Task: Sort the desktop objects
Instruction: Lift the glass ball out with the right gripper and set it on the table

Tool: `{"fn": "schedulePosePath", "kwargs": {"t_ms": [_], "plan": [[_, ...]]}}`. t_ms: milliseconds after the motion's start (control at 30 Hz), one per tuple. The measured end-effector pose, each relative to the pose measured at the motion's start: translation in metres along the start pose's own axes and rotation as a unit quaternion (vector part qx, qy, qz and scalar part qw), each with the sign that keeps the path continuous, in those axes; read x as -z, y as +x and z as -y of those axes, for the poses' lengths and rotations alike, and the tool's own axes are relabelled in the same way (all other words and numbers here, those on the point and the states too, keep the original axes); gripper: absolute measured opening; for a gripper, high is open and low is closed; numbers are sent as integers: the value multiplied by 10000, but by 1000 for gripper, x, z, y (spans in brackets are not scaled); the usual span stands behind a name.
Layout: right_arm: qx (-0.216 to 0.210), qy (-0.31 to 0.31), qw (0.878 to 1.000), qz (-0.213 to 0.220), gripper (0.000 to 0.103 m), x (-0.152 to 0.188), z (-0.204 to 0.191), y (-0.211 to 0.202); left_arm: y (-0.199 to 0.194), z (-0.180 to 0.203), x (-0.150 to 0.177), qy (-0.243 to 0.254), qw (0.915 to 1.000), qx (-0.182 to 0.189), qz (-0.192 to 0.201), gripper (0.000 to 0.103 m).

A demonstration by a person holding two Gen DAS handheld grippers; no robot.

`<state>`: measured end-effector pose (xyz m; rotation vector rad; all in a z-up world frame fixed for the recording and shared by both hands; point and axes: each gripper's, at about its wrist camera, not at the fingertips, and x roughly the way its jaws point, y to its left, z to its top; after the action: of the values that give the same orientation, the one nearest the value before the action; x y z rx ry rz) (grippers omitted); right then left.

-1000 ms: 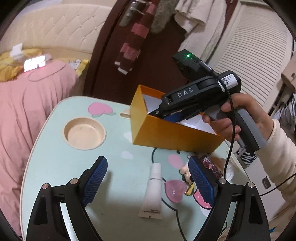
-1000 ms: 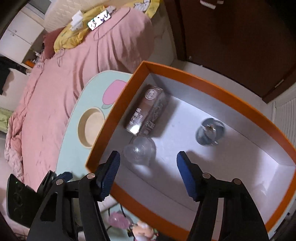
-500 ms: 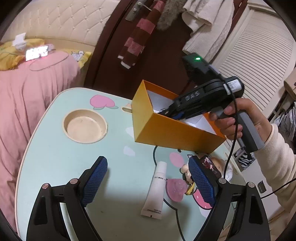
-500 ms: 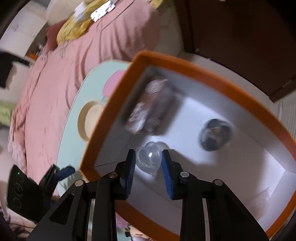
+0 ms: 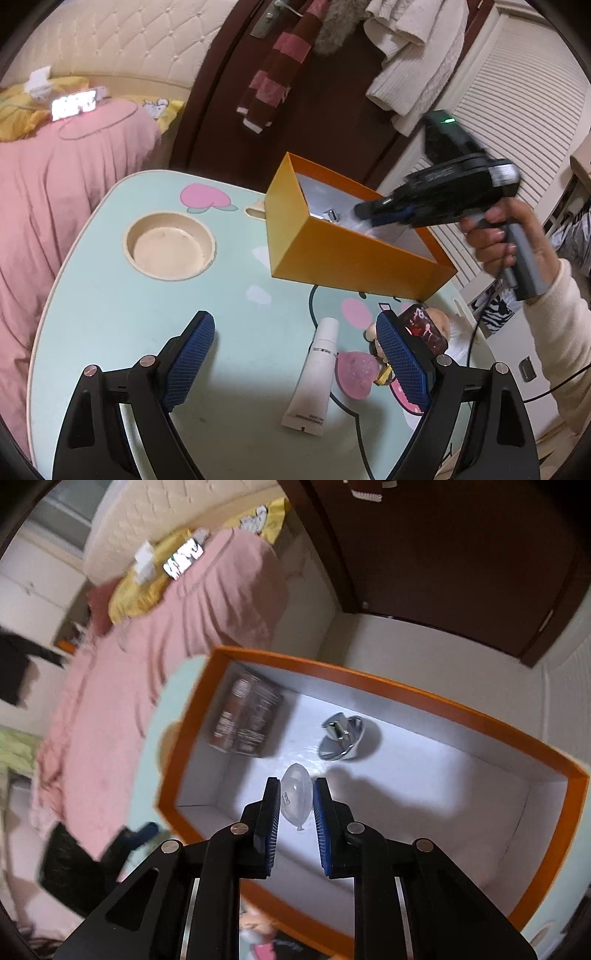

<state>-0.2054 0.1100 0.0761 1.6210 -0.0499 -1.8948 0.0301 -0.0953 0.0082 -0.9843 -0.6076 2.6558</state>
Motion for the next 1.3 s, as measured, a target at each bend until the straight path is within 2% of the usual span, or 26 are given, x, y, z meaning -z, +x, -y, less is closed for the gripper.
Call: {"fn": "schedulePosePath", "kwargs": {"t_ms": [133,333,533,633,767,800,967,1000,1067,1167,1300], "plan": [[-315,-64,9983,482,19,26,-3,-47,1,-2,0,-105,9999,27,-63,89],[-497,1,9955,807,19,99,-3,-85,0,3,1,-28,10000,-3,-46,89],[-261,364,9975,543,19,165,4,-51,3,6,3,12,10000,-51,-75,89],[-388,633,9959,522,19,183,14,-32,4,7,5,36,9999,-68,-97,89],[-416,783,9934,722,21,189,27,-26,6,10,7,147,9997,-159,-108,89],[-453,821,9924,799,23,190,29,-26,7,11,7,155,9997,-163,-121,89],[-653,942,9862,1196,48,196,34,-42,9,10,7,128,9997,-150,-158,89],[-674,936,9843,1336,51,197,35,-48,8,10,7,133,9997,-155,-141,89],[-724,929,9790,1663,62,203,36,-59,4,13,5,179,9998,-97,-61,89],[-724,883,9691,2185,64,211,35,-72,-2,24,-5,320,9995,51,45,89],[-400,662,9607,2666,64,218,23,-74,-7,52,-35,782,9966,229,117,89]]}}
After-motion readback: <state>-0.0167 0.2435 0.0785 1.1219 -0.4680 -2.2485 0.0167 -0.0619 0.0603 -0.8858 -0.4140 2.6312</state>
